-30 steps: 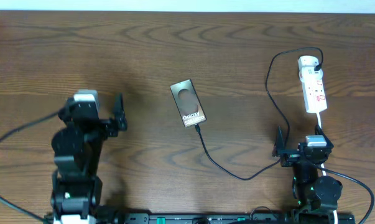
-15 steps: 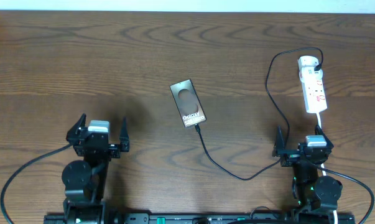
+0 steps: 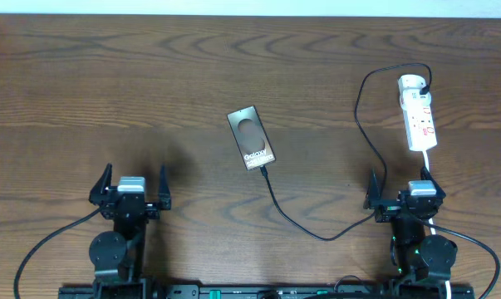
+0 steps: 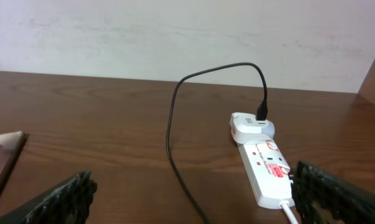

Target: Plug charger to phone and switch on socket

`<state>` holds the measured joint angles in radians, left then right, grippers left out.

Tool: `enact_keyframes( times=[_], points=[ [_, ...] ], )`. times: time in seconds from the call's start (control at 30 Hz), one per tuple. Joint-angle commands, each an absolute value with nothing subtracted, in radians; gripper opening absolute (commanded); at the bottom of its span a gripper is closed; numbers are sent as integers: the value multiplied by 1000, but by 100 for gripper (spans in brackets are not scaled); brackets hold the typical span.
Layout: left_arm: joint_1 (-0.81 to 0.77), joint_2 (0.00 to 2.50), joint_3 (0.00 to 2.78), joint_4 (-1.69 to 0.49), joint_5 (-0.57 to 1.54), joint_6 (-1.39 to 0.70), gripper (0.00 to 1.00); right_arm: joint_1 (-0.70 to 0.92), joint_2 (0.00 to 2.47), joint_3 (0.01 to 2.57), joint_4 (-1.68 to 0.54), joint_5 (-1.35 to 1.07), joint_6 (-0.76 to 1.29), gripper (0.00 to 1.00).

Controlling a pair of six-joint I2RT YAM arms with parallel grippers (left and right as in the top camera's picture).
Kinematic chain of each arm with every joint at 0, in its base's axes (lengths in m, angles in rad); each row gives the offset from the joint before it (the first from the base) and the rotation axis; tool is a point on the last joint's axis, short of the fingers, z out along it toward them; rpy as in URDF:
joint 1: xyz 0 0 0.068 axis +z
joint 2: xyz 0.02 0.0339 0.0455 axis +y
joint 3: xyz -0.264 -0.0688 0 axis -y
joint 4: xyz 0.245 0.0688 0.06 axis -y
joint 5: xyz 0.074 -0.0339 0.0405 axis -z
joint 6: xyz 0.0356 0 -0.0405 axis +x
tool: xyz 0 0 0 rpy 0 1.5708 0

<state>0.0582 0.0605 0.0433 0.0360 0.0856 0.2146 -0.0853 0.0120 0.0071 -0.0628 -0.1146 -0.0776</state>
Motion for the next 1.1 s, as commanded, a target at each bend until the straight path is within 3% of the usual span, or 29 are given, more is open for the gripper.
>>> enact_keyframes(
  times=[0.0,0.27,1.07],
  points=[
    [69,26,9,43,59,224,97,-78,5,6,-67,-107,-87,99],
    [71,1,4,-70,59,223,98,-78,5,6,-67,-107,-87,99],
    [71,5,4,-67,59,224,97,-78,5,6,-67,-107,-87,99]
  ],
)
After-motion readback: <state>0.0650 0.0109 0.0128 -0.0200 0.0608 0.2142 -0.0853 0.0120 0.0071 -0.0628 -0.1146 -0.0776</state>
